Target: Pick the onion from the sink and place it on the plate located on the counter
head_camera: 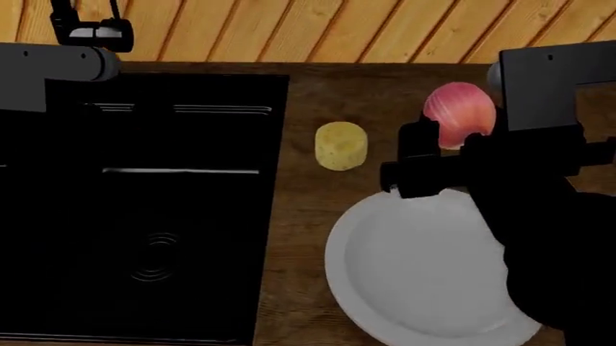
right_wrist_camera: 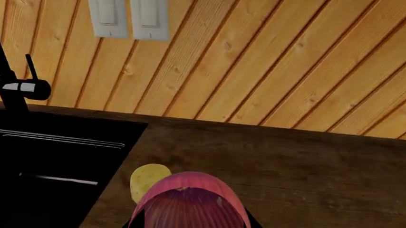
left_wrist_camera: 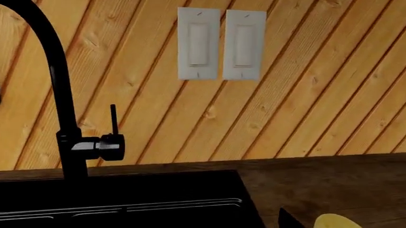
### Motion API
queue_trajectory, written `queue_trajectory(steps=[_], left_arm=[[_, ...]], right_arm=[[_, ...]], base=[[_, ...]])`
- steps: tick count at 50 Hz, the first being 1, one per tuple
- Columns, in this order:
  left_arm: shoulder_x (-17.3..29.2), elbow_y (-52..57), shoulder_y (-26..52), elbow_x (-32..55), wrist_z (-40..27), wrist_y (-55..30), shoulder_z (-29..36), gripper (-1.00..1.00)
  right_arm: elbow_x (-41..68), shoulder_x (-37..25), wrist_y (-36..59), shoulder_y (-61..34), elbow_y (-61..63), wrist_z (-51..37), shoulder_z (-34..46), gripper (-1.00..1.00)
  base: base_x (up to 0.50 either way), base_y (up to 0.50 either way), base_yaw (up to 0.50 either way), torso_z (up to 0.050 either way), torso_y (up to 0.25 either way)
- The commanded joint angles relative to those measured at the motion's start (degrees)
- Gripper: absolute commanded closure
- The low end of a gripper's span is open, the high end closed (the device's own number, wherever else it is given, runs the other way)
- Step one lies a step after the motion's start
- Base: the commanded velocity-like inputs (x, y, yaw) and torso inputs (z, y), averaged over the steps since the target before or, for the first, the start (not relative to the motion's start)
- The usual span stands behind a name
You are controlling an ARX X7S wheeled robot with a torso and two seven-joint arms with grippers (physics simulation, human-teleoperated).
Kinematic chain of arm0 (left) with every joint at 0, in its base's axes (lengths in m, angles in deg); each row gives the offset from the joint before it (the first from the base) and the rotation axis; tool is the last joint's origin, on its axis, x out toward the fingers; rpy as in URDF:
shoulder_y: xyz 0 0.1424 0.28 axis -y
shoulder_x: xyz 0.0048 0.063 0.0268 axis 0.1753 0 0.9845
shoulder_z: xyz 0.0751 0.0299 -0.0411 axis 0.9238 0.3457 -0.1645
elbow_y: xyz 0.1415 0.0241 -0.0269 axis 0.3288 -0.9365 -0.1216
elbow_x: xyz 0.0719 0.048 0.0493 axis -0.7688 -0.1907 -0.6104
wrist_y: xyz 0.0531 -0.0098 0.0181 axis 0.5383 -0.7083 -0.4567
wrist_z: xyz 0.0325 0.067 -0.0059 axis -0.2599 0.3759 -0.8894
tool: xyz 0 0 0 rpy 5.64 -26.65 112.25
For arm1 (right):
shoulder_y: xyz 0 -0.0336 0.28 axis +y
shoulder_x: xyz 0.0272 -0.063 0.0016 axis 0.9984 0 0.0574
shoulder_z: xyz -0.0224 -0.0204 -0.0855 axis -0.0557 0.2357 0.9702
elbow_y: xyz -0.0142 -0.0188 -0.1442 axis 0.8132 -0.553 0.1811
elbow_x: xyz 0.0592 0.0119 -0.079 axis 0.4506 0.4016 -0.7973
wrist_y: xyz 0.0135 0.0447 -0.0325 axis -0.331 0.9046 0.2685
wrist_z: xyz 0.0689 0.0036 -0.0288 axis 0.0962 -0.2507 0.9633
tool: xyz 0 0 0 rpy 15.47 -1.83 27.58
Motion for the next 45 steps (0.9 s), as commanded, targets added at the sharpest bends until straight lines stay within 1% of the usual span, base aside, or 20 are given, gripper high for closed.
queue_trajectory(steps=[1,6,10,13,15,18,21,24,25,27,38,45], left_arm=[[0.1,0.0,0.0,0.2,-0.1,0.0,0.1,-1.0],[0.0,-0.6,-0.1,0.2,0.1,0.2,0.2,-1.0],[0.0,-1.0,0.4,0.8,-0.6,0.1,-0.9,-1.0],[0.5,-1.1,0.2,-0.1,-0.3,0.3,0.1,-1.0],[0.3,-0.9,0.2,0.9,-0.8,0.2,-1.1,-1.0],[0.5,-0.1,-0.1,0.9,-0.6,0.2,-0.8,-1.0],[0.6,0.8,-0.8,1.5,-0.5,0.0,-0.9,-1.0],[0.9,2.1,-0.9,2.2,-0.8,-0.9,-1.1,-1.0],[0.4,-0.3,-0.7,1.4,0.3,1.1,-0.8,-1.0],[0.2,-0.9,-0.8,1.3,0.7,1.7,-0.7,-1.0],[0.2,-1.0,-0.6,0.9,0.6,2.0,-0.1,-1.0],[0.6,-1.4,-0.8,0.7,0.8,2.6,0.0,-1.0]], right_arm=[[-2.1,-0.1,0.6,-0.2,0.7,1.2,-0.2,1.0],[-2.2,-0.1,0.7,-0.4,0.5,1.2,0.0,1.0],[-2.2,0.1,0.6,-0.5,0.5,1.2,0.0,1.0],[-2.1,0.0,0.7,-0.5,0.7,0.9,-0.1,1.0],[-1.7,-0.2,1.5,-1.0,0.8,0.5,-0.1,1.0],[1.3,-0.5,4.0,-2.6,0.5,-0.4,-1.2,1.0],[4.1,-2.1,11.0,-7.2,0.0,-1.9,-0.1,1.0],[6.0,-3.2,16.0,-10.8,-1.6,-1.8,0.8,1.0],[7.2,-3.5,18.6,-12.5,-3.0,-1.9,1.2,1.0],[8.8,-3.5,20.8,-13.6,-4.1,-0.8,1.7,1.0],[9.6,-3.9,28.3,-17.1,-8.7,4.7,7.6,1.0],[8.3,-3.1,28.2,-16.5,-9.6,7.7,10.6,1.0]], base=[[0.0,0.0,0.0,0.0,0.0],[0.0,0.0,0.0,0.0,0.0],[0.0,0.0,0.0,0.0,0.0],[0.0,0.0,0.0,0.0,0.0],[0.0,0.0,0.0,0.0,0.0],[0.0,0.0,0.0,0.0,0.0],[0.0,0.0,0.0,0.0,0.0],[0.0,0.0,0.0,0.0,0.0],[0.0,0.0,0.0,0.0,0.0],[0.0,0.0,0.0,0.0,0.0],[0.0,0.0,0.0,0.0,0.0],[0.0,0.0,0.0,0.0,0.0]])
